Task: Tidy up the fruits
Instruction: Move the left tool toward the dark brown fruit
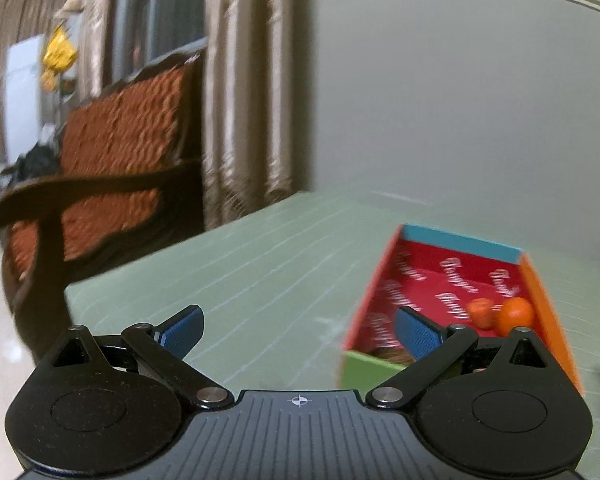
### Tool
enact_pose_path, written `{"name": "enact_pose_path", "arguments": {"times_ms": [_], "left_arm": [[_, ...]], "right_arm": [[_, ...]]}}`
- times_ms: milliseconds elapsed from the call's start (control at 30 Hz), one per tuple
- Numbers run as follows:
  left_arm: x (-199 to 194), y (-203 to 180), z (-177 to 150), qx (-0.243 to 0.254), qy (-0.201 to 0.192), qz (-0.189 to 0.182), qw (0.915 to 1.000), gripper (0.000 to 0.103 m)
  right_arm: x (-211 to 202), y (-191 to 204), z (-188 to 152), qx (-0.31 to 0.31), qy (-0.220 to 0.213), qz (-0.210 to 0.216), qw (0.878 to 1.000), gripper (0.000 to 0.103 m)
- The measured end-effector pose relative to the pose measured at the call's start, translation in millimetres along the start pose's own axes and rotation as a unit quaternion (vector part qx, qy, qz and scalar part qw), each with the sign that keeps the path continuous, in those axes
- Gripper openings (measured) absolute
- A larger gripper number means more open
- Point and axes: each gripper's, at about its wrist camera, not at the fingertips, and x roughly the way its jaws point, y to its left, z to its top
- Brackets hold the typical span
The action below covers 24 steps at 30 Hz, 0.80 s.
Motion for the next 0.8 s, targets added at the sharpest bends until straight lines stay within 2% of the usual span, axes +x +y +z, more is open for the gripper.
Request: {"name": "enact_pose_path", "arguments": {"times_ms": [133,433,633,700,800], "left_arm": [[-10.2,-28.6,0.4,0.032,-0.017,-0.027,0.9990,0.101],[-21.7,-90.3,0.8,0.072,-0.023,-0.096,0.9925,0.101],[-29.0,-129.6,-0.4,0.094,-0.024,-0.139,0.9855,0.101],[-32.1,-141.8,-0.5,0.101,-0.024,-0.152,0.9829,0.101],[-34.3,-162.8,-1.3,0.116,-0.021,-0.172,0.9780,0.101]], "right_arm": [[-6.1,-26.4,-14.2,0.024,-0.014,-0.025,0.999,0.084],[-19.7,-75.4,-28.6,0.070,-0.017,-0.072,0.995,0.084],[-35.1,-103.2,-31.2,0.091,-0.032,-0.122,0.988,0.084],[-40.3,-112.2,-32.7,0.099,-0.037,-0.137,0.985,0.090],[-47.2,-124.0,-34.3,0.109,-0.042,-0.154,0.981,0.090]]}}
